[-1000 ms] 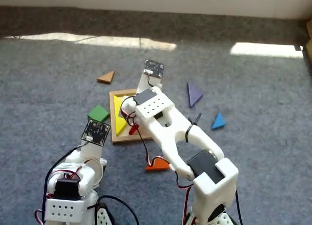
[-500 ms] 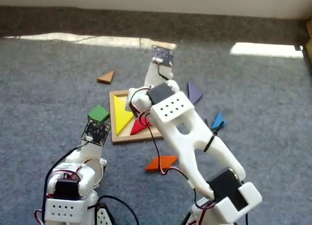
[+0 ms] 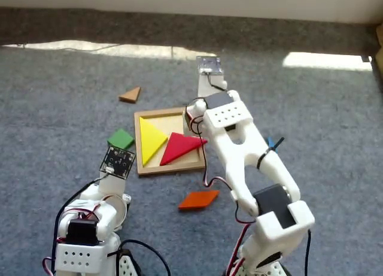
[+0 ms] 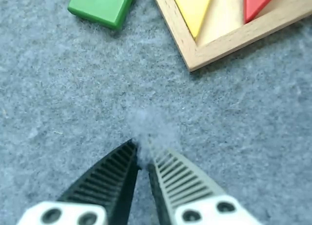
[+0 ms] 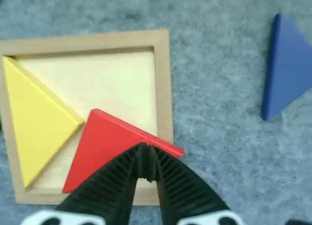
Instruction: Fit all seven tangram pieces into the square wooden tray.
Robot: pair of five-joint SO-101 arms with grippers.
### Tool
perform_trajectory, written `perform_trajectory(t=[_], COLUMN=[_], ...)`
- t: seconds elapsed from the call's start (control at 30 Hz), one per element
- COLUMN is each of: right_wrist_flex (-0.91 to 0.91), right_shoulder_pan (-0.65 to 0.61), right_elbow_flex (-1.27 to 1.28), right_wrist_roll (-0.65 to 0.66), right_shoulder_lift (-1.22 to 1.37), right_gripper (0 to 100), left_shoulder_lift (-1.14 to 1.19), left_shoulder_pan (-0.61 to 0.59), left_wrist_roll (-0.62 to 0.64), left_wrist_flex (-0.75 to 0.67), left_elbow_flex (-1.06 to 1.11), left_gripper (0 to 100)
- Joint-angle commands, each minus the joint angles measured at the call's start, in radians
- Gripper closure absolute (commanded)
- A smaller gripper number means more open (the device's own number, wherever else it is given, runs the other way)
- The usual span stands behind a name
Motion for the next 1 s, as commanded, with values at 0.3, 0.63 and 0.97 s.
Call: perform_trajectory(t=[0.3,0.63,0.97], right_wrist_flex=[-0.002,0.111,0.133], right_shoulder_pan=[-0.091,-0.217,-0.131], right_elbow_flex=[-0.016,0.010,-0.042], right_wrist_roll=[0.011,0.008,0.011], right_shoulder_lift=[0.090,0.088,-0.159], right_gripper=[99.5,99.5,99.5], left_shoulder_lift=[-0.024,-0.024,-0.024], left_shoulder_pan=[-0.004,-0.004,-0.004], left_wrist_roll=[0.000,0.000,0.000], left_wrist_flex=[0.002,0.002,0.002], left_elbow_flex=[0.019,0.019,0.019], left_gripper=[100,100,100])
